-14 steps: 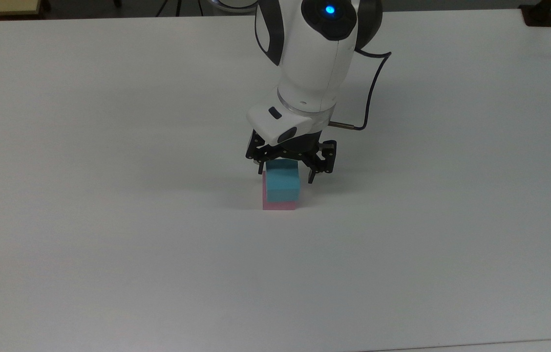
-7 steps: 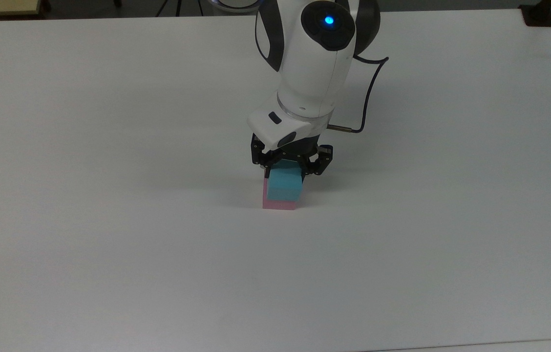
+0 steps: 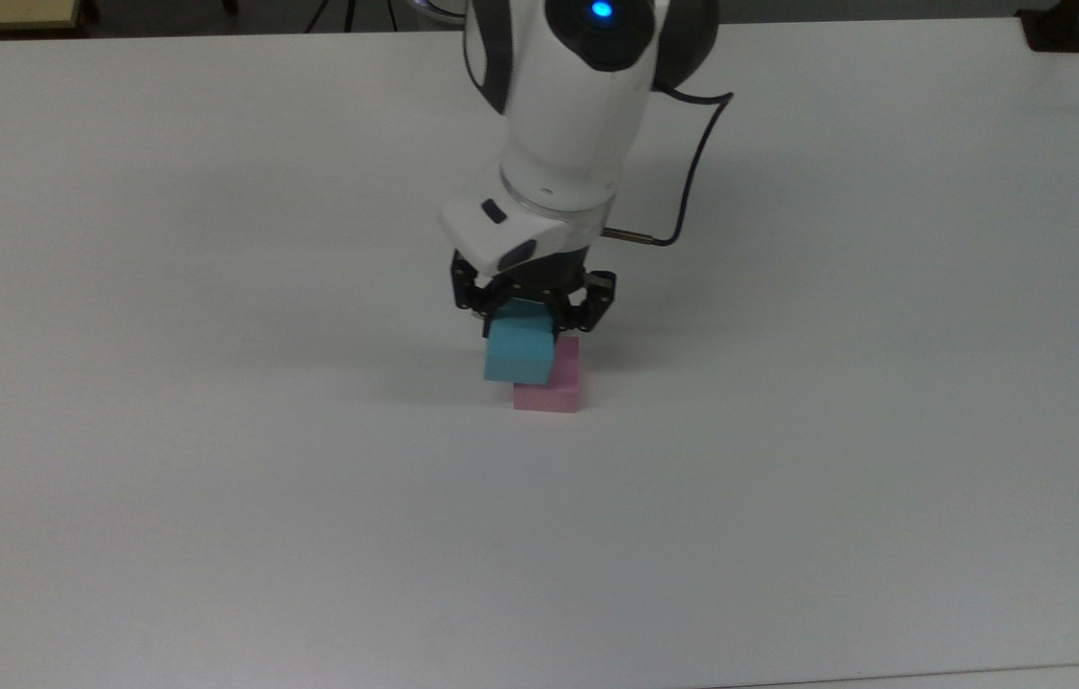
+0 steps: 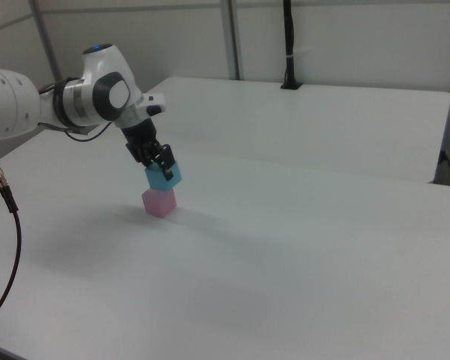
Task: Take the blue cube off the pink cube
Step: 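Lift the light-blue cube up off the pink cube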
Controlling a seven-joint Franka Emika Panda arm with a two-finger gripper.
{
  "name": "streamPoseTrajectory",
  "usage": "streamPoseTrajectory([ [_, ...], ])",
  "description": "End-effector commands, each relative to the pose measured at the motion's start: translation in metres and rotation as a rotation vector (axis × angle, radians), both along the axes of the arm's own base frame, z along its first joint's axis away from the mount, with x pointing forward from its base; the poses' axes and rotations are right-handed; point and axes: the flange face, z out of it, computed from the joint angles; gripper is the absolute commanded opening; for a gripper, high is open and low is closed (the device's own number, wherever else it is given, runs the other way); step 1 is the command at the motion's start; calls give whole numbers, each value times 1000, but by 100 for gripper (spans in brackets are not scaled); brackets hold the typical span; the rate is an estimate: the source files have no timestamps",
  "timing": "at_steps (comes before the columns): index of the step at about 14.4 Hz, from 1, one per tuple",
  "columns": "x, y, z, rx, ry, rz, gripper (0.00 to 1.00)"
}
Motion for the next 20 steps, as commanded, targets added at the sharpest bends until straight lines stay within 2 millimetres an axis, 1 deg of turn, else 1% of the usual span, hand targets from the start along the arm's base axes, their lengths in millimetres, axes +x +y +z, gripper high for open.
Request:
streamPoseTrajectory([
  [1, -4, -51, -7, -21, 45, 8, 30],
  [2, -3, -70, -16, -32, 58, 5, 32],
  [3, 2, -83, -30, -34, 57, -4, 34],
  [5, 8, -98, -47, -39, 35, -12, 40],
  [6, 10, -103, -52, -51, 23, -7, 45],
  [7, 10, -111, -61, -65, 26, -7, 57],
  [8, 10, -116, -66, -69, 26, -10, 76],
  [9, 10, -117, -67, -67, 22, -16, 100],
  [10, 10, -114, -63, -67, 21, -17, 100],
  [11, 10, -109, -49, -58, 8, -21, 100],
  [12, 7, -98, -29, -54, -3, -26, 100],
  [13, 2, -85, -14, -56, -1, -24, 100],
  [14, -4, -72, 4, -58, 3, -14, 100],
  [15, -18, -54, 29, -67, 27, 0, 100],
  [18, -46, -34, 62, -28, 108, -12, 100],
  [19, -54, -31, 76, 14, 110, -23, 100],
  [20, -62, -33, 92, 60, 106, -38, 100],
])
